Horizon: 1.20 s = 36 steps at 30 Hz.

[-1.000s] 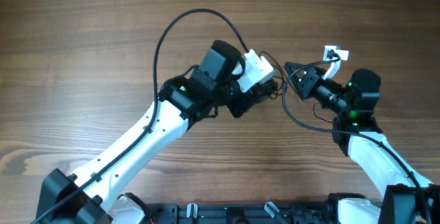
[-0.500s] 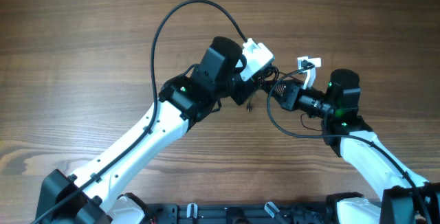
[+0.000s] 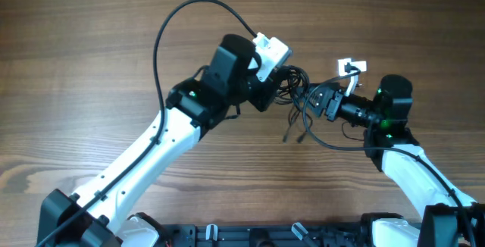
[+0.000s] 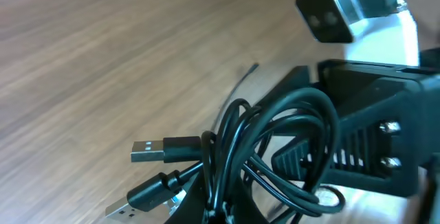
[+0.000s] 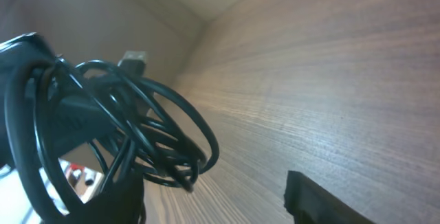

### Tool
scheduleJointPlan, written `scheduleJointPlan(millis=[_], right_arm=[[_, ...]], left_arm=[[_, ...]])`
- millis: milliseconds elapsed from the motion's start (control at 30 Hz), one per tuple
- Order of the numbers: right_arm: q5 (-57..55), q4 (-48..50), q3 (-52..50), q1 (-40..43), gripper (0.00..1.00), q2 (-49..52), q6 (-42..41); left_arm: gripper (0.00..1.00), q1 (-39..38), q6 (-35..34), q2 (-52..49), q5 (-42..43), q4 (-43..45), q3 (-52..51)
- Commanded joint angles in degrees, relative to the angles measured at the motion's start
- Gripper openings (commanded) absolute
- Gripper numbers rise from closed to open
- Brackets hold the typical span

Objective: Untangle cables

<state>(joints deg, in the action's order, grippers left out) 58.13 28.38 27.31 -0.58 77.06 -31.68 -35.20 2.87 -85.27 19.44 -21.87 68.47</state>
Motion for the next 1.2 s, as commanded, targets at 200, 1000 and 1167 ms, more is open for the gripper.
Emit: scheduleJointPlan(millis=[200, 1000, 1167], right_arm=[[-1.7, -0.17, 0.76, -0.09, 0.79, 0.35, 3.76], [-7.69, 5.11, 0.76, -0.31, 0.72, 0.37, 2.97], [-10.08, 5.22, 0.76, -0.33, 0.7, 0.37, 1.29]], left_arm=[[0.04, 5.64, -0.79, 0.9, 8.13, 0.24, 0.5], [0.04, 1.46, 0.09, 0.9, 9.73, 0.22, 0.5], [0.04, 0.42, 1.4, 0.9, 13.9, 0.24, 0.5]])
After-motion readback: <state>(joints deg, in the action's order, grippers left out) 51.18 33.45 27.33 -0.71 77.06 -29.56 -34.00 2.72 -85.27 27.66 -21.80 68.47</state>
